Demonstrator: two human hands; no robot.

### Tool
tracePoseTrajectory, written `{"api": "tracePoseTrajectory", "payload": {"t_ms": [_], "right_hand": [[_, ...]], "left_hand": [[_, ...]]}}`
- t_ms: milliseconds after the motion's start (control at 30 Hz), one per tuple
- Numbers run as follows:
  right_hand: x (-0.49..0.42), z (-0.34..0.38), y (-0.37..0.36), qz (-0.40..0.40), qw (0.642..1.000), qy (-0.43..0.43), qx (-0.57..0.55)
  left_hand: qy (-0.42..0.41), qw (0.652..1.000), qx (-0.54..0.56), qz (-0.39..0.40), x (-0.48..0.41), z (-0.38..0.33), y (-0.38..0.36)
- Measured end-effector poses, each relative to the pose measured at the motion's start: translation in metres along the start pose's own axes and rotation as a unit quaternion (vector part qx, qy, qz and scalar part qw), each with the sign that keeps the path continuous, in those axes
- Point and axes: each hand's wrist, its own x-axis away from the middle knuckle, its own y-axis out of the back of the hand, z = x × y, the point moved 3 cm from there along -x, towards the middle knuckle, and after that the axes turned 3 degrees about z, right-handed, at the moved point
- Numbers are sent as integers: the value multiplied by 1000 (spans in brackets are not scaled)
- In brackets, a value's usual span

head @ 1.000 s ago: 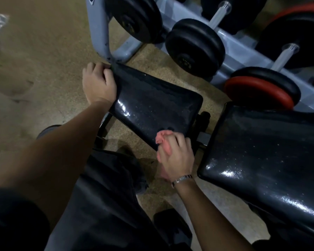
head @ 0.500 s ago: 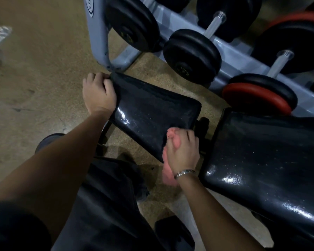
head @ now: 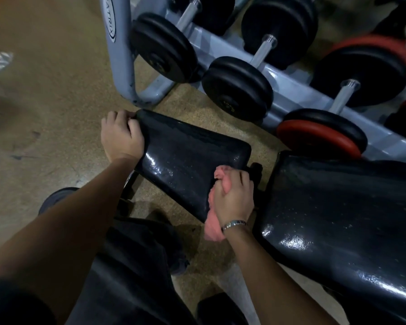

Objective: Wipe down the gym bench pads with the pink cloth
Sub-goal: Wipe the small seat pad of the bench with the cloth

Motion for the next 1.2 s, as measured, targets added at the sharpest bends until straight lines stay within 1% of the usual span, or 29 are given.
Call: {"api": "tracePoseTrajectory", "payload": {"t_ms": [67,100,133,267,300,433,467,567,600,667,767,800,867,933,967,1100,1133,1200], "right_hand": [[8,-7,2,33,999,39,15],[6,-9,2,42,998,44,25],[-1,-9,2,42,998,38,34],[-34,1,0,20,998,-39,38],[-33,1,0,18,999,-36,35],[-20,-9,4,30,998,37,48],[-27,-11,5,31,998,33,53],[-61,-7,5,41,996,-44,61],[-67,-5,5,39,996,-54,56],[-61,-2,5,32,998,-35,50],[-42,-9,9,27,998,35,53],[-48,-11,10,29,997,36,57],[-73,-11,8,47,997,1,67],[-96,-3,8,46,996,-20,69],[-99,1,8,42,997,-14,67],[-82,-5,9,45,995,67,58],[-84,-9,11,43,995,67,52],[-101,-9,11,44,997,30,53]], "left_hand": [[-1,1000,-10,0,0,2,-1],[-2,1000,-13,-1,1,3,-2],[-3,1000,-13,-3,1,4,-2],[-5,1000,-12,-7,0,2,-3],[-6,1000,-13,-8,0,1,-3],[-10,1000,-11,-6,1,2,-3],[-11,1000,-11,-7,2,2,-3],[-11,1000,-11,-10,2,0,-3],[-12,1000,-13,-13,2,-1,-3],[-15,1000,-18,-14,1,-2,-2],[-23,999,-18,-16,1,-1,-2],[-23,999,-16,-15,2,-2,-2],[-21,999,-17,-18,3,-3,-2],[-18,999,-23,-19,2,-5,-3],[-18,999,-26,-17,2,-5,-3],[-24,999,-29,-15,1,-2,-4],[-24,999,-30,-15,1,-2,-4],[-25,999,-34,-17,2,-1,-4]]}}
